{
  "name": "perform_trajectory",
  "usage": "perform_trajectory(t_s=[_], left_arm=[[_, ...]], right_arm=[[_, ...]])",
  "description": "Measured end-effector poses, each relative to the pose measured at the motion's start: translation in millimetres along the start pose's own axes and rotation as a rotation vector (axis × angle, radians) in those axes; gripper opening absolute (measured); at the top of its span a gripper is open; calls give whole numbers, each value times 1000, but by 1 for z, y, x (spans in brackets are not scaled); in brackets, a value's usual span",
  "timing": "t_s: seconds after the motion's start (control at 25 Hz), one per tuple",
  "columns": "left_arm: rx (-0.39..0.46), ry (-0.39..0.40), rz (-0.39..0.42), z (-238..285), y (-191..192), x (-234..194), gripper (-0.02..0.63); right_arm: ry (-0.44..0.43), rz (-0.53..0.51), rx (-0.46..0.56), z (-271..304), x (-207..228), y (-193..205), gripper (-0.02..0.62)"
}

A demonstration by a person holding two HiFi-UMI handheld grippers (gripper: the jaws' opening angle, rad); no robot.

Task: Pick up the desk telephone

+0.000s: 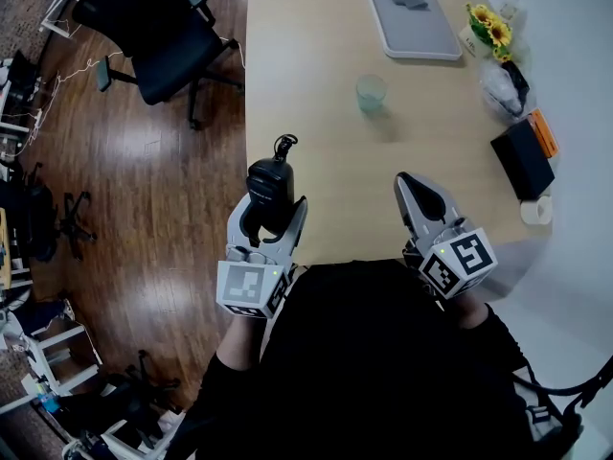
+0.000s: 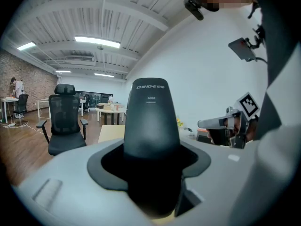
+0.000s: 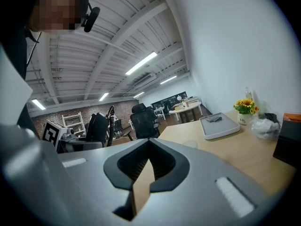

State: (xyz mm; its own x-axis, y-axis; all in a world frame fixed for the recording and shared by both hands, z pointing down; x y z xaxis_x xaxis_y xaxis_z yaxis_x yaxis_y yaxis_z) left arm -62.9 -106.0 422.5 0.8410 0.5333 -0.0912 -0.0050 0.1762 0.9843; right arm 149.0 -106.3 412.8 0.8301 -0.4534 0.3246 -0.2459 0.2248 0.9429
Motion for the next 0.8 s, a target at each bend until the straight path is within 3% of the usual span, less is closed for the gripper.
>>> perform_trajectory(t_s=[0.8], left_arm=[[-7,6,0,2,5,0,262]], right_arm=[[-8,-20,-12,2,-1,0,1]])
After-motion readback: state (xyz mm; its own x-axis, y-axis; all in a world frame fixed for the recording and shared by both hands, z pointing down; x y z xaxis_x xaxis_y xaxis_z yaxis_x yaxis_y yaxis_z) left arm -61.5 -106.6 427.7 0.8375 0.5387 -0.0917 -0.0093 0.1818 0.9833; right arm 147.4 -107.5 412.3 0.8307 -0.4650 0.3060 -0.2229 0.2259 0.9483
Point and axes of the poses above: the fingertips, and each gripper's own axes: z forward along the fingers, x to its right, y out of its underside, the point moved 3 cm from there along -z, backward along the fingers, and after that the axes turned 8 degrees about x, right-handed, at the moved point
